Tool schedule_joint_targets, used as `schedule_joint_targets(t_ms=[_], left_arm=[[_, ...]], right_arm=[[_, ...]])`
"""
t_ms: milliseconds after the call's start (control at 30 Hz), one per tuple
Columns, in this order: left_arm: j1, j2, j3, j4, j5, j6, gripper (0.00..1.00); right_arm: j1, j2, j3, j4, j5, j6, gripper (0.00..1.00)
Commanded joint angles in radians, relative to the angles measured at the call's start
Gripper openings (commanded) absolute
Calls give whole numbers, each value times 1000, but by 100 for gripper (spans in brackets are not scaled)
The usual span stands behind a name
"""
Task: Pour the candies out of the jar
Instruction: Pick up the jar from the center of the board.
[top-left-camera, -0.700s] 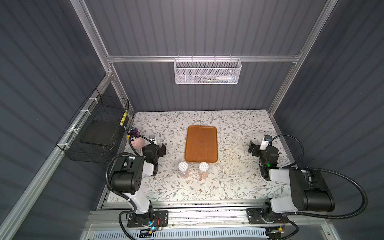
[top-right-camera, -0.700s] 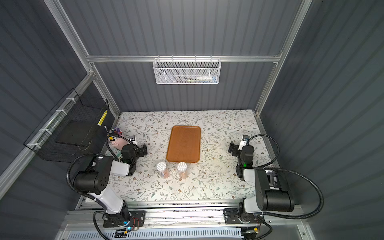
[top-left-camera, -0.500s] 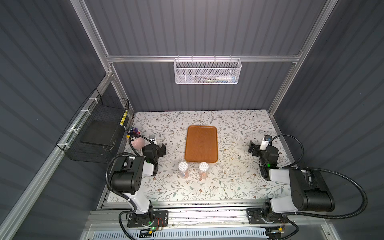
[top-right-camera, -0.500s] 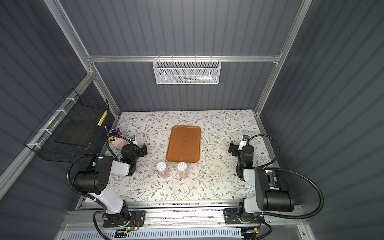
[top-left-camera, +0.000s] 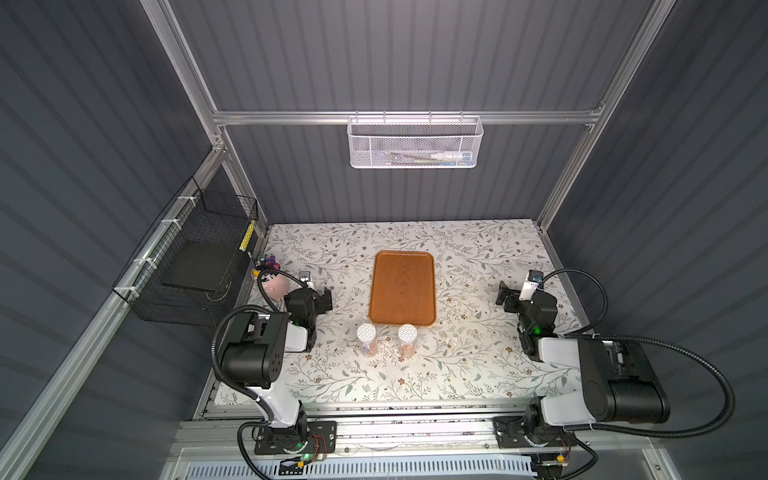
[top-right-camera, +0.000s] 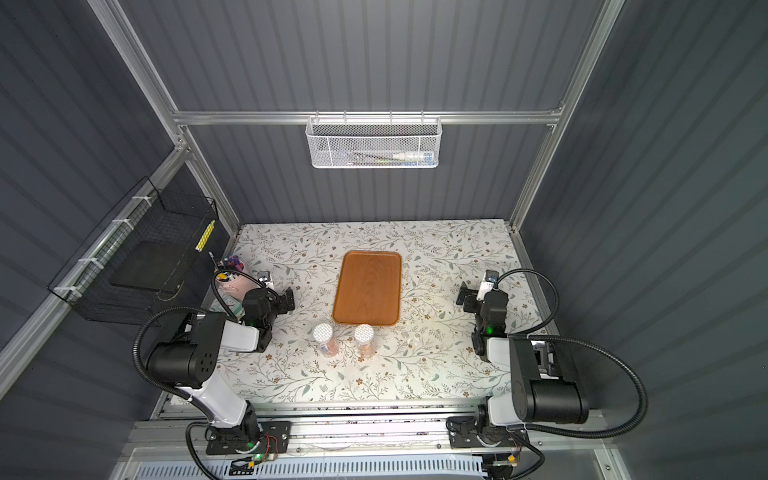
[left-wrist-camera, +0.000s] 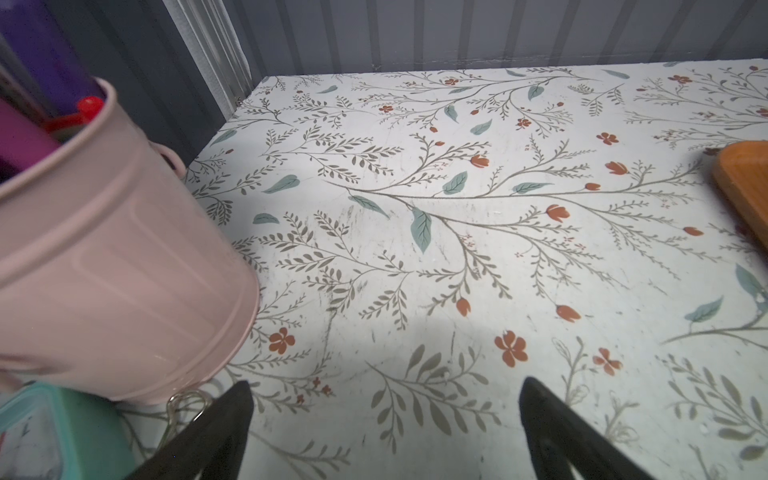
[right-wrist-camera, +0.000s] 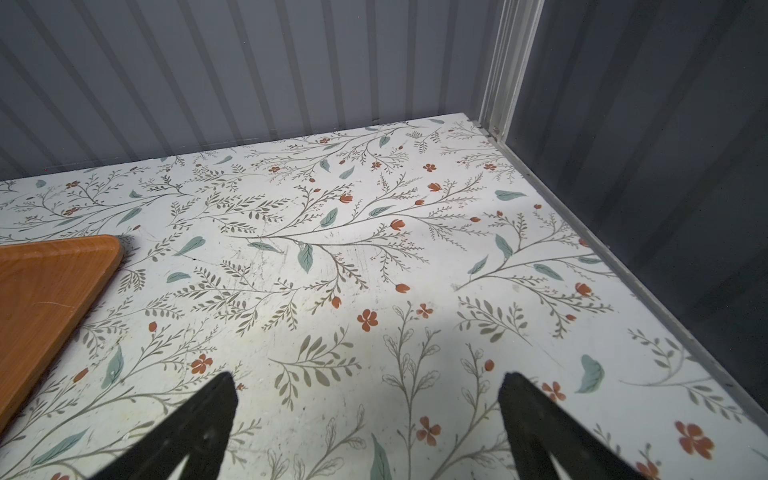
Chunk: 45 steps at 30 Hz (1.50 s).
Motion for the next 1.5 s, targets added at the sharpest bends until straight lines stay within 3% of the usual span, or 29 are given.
schedule_joint_targets(t_ms=[0, 167, 300, 433, 633, 867, 1100, 1233, 1467], left_arm=[[-2, 11, 6, 20, -8, 4, 100], [-2, -13, 3, 10, -1, 7, 100], [-2, -135, 19, -114, -21, 1, 100], [-5, -229, 107, -311, -22, -40, 100], [-5, -276, 235, -537, 111, -208, 100], [-31, -353, 249, -668, 255, -297, 100], [-51, -408, 233, -703, 297, -302, 100], [-52, -402, 232, -694, 301, -295, 100], [-52, -401, 231, -690, 302, -288, 100]], right_arm=[[1, -1, 10, 12, 5, -4, 99], [3, -64, 42, -85, 8, -7, 99], [13, -181, 126, -324, 68, 15, 99], [43, -267, 283, -669, 96, 140, 99], [264, -309, 492, -1030, 54, 207, 99], [597, -212, 684, -1421, -66, 268, 99], [940, -48, 883, -1690, -18, 330, 99], [1021, 64, 984, -1767, 0, 363, 99], [1055, 214, 1042, -1720, -32, 406, 99]])
